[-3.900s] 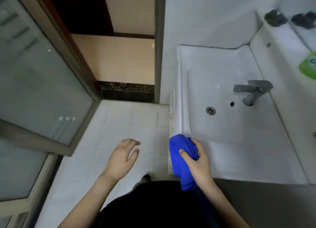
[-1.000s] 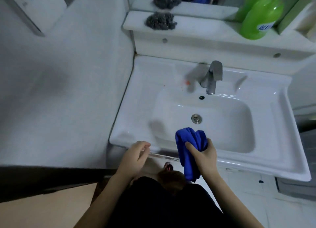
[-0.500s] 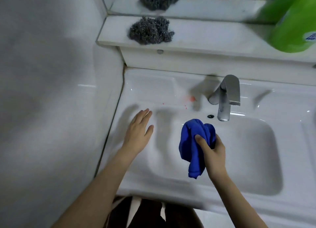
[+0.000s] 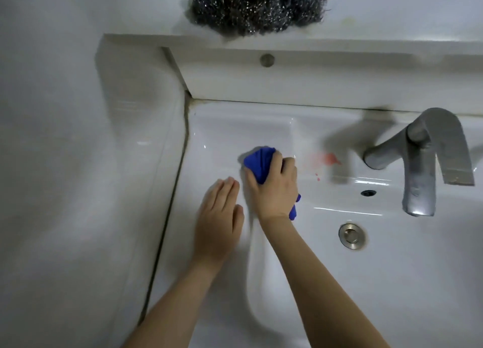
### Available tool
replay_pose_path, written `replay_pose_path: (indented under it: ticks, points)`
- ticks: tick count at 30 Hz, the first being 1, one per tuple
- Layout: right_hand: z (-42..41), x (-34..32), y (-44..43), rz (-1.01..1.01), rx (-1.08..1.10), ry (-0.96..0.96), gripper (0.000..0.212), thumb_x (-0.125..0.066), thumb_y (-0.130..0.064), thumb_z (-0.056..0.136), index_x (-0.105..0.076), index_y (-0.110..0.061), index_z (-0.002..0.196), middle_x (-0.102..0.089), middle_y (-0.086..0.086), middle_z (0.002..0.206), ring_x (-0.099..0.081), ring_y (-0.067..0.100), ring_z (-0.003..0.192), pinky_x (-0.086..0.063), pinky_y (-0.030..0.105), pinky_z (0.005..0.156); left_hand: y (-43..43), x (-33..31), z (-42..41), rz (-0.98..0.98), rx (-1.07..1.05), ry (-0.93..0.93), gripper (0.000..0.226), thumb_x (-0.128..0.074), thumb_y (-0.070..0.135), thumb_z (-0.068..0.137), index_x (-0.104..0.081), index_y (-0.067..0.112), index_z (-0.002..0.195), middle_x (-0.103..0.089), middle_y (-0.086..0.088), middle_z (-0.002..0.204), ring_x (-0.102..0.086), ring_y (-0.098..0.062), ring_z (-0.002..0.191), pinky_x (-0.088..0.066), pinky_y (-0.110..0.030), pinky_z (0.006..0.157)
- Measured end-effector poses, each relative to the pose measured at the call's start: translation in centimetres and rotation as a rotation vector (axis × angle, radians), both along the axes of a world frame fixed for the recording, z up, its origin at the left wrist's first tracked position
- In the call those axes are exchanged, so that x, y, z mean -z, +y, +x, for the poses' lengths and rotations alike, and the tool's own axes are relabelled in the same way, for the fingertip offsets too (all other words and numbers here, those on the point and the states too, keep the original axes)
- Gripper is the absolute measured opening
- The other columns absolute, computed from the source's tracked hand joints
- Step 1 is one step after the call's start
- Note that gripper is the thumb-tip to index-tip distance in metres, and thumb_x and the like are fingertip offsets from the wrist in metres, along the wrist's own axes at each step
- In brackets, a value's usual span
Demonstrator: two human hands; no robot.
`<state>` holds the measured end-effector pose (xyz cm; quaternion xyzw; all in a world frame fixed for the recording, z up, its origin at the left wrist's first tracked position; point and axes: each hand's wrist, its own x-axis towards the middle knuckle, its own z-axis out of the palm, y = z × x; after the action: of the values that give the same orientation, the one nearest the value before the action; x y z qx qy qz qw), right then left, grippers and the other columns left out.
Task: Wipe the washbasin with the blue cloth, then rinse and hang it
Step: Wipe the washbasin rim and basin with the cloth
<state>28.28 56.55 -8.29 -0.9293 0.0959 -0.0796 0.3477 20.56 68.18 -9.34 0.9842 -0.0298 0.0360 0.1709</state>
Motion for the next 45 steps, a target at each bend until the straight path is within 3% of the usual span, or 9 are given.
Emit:
replay_pose_path:
  ticks: [4,7,12,18,24,31,36,41,45]
  points:
    - [-0.2,1.4,-4.2,-0.151,-0.147,-0.097,0.055,-0.072,-0.041,0.082,-0.056,-0.007,0.123,-0.058,0.012,0.101,-0.057,0.030,0.085,-0.044,0.029,0.053,0.1,0.3,0.3,-0.003,-0.005,0.006,0.050,-0.043,0.017,0.095,-0.043,0.005,0.143,-0.044,-0.010,0.149,-0.033,-0.025,0.143,-0.028,-0.041,0.118]
    - [-0.5,1.0,-9.2,-0.102,0.068,-0.059,0.055,-0.064,-0.048,0.085,-0.054,-0.011,0.124,-0.055,0.011,0.114,-0.059,0.034,0.095,-0.050,0.036,0.061,-0.1,0.3,0.3,-0.027,-0.003,-0.015,0.049,-0.044,0.016,0.094,-0.046,0.003,0.141,-0.046,-0.012,0.148,-0.036,-0.029,0.141,-0.031,-0.044,0.116]
    - [4.5,-1.0,-11.5,-0.173,0.430,0.101,0.045,-0.061,-0.043,0.089,-0.052,-0.008,0.118,-0.054,0.012,0.121,-0.059,0.037,0.098,-0.037,0.033,0.067,0.0,0.7,0.3,-0.029,-0.002,-0.065,0.047,-0.045,0.015,0.093,-0.049,0.002,0.139,-0.049,-0.013,0.145,-0.039,-0.030,0.139,-0.032,-0.045,0.114]
    - [1.9,-1.5,-8.9,-0.225,0.007,0.023,0.034,-0.062,-0.039,0.090,-0.057,-0.011,0.109,-0.058,0.007,0.104,-0.058,0.031,0.079,-0.043,0.033,0.056,-0.2,0.7,0.5,0.003,-0.001,-0.077,0.048,-0.043,0.015,0.093,-0.048,0.000,0.138,-0.049,-0.015,0.144,-0.040,-0.032,0.138,-0.032,-0.045,0.115]
    - [4.2,-1.8,-13.1,-0.321,0.363,0.152,0.039,-0.059,-0.033,0.092,-0.052,-0.003,0.117,-0.056,0.017,0.115,-0.061,0.039,0.092,-0.038,0.036,0.063,-0.3,0.8,0.5,-0.008,-0.005,-0.091,0.048,-0.043,0.015,0.092,-0.050,0.000,0.137,-0.051,-0.016,0.143,-0.042,-0.033,0.136,-0.032,-0.045,0.115]
    - [0.9,-1.9,-9.8,-0.237,0.043,0.101,0.039,-0.059,-0.042,0.093,-0.056,-0.011,0.116,-0.059,0.009,0.107,-0.059,0.035,0.086,-0.040,0.033,0.059,-0.2,0.7,0.5,-0.007,-0.003,-0.069,0.048,-0.042,0.016,0.093,-0.049,0.000,0.138,-0.049,-0.016,0.144,-0.040,-0.033,0.137,-0.033,-0.047,0.114]
    - [4.2,-1.6,-12.4,-0.330,0.351,0.188,0.045,-0.054,-0.038,0.095,-0.050,-0.004,0.124,-0.056,0.017,0.119,-0.060,0.039,0.093,-0.041,0.035,0.064,-0.3,0.6,0.7,-0.007,-0.014,-0.058,0.048,-0.042,0.015,0.093,-0.049,0.001,0.138,-0.049,-0.015,0.144,-0.040,-0.033,0.138,-0.031,-0.045,0.116]
    - [2.5,-1.6,-8.4,-0.201,0.078,0.086,0.040,-0.061,-0.039,0.092,-0.057,-0.006,0.113,-0.060,0.012,0.107,-0.060,0.035,0.082,-0.039,0.032,0.059,-0.1,0.7,0.7,0.021,0.004,-0.047,0.049,-0.038,0.017,0.094,-0.048,0.000,0.138,-0.048,-0.016,0.144,-0.040,-0.033,0.137,-0.028,-0.043,0.117]
    - [1.8,-1.5,-13.5,-0.352,0.184,0.142,0.049,-0.053,-0.046,0.095,-0.052,-0.007,0.124,-0.060,0.015,0.108,-0.063,0.038,0.086,-0.048,0.038,0.065,-0.3,0.6,0.7,0.004,-0.012,-0.044,0.048,-0.037,0.018,0.094,-0.049,0.000,0.138,-0.048,-0.016,0.145,-0.039,-0.033,0.138,-0.029,-0.044,0.117]
